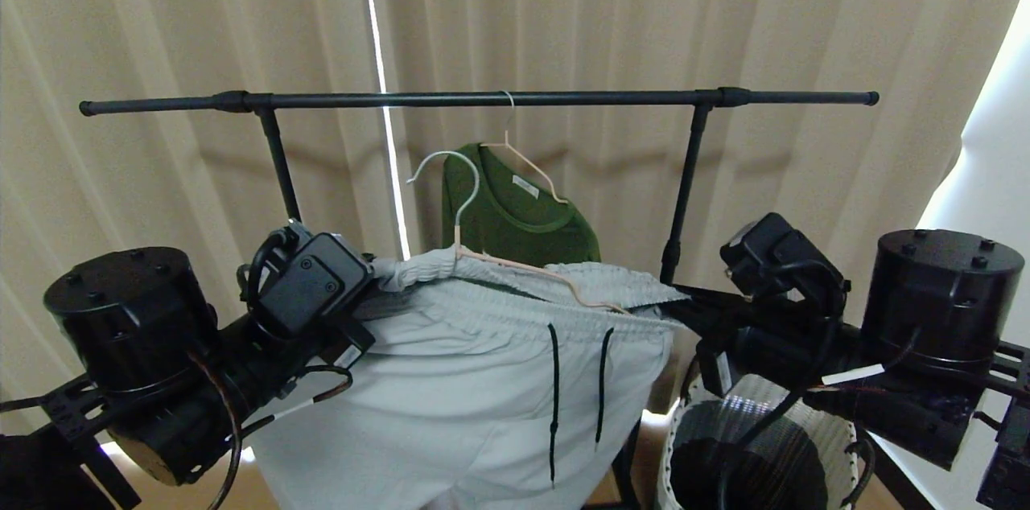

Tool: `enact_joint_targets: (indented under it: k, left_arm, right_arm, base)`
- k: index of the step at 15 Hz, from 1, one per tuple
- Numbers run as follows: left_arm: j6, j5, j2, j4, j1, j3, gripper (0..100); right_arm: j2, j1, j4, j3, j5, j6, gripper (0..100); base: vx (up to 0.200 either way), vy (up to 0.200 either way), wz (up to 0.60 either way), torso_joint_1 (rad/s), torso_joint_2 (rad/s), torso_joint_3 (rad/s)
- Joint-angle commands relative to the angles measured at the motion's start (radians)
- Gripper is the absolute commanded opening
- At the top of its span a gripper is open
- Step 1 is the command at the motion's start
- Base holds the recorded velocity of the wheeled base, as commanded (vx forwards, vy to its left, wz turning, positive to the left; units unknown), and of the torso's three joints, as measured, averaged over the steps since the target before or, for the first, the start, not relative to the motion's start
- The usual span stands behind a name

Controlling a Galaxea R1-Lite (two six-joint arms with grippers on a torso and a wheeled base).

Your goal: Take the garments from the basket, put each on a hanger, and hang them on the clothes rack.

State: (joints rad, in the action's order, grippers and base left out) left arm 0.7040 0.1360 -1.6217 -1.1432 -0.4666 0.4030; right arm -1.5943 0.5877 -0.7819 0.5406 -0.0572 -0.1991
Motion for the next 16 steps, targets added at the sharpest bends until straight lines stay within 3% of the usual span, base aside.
enact_joint_targets:
  k: [1,4,7,10,13,16]
  left_arm:
    - [-0.005,0.001,-0.003,-0.001,-0.001,0.004,0]
    - [-0.021,0.021,0.000,-0.001,-0.001,0.008,0]
    - [-0.097,0.116,-0.004,-0.001,-0.007,0.030,0]
    - [-0.155,0.117,0.003,-0.006,-0.063,0.008,0]
    - [-0.158,0.114,0.000,-0.064,-0.086,0.005,0]
    - [-0.161,0.109,0.002,-0.069,-0.109,-0.010,0]
  right_arm:
    - [0.045,0.055,0.055,0.009,0.000,0.000,100]
    - [0.056,0.077,0.085,0.009,-0.003,-0.017,100]
    - [0.057,0.081,0.084,0.012,-0.001,-0.074,100]
    - [0.033,0.090,0.076,0.068,-0.006,-0.092,100]
    - [-0.003,0.090,0.076,0.157,-0.012,-0.178,100]
    - [-0.055,0.089,0.076,0.228,-0.041,-0.210,100]
  base:
    - [0.000,0.000,0.00,0.000,0.00,0.000]
    - [0.000,0.000,0.00,0.000,0.00,0.000]
    - [0.000,0.000,0.00,0.000,0.00,0.000]
    - [0.000,0.000,0.00,0.000,0.00,0.000]
    - [0.000,0.000,0.00,0.000,0.00,0.000]
    - [0.000,0.000,0.00,0.000,0.00,0.000]
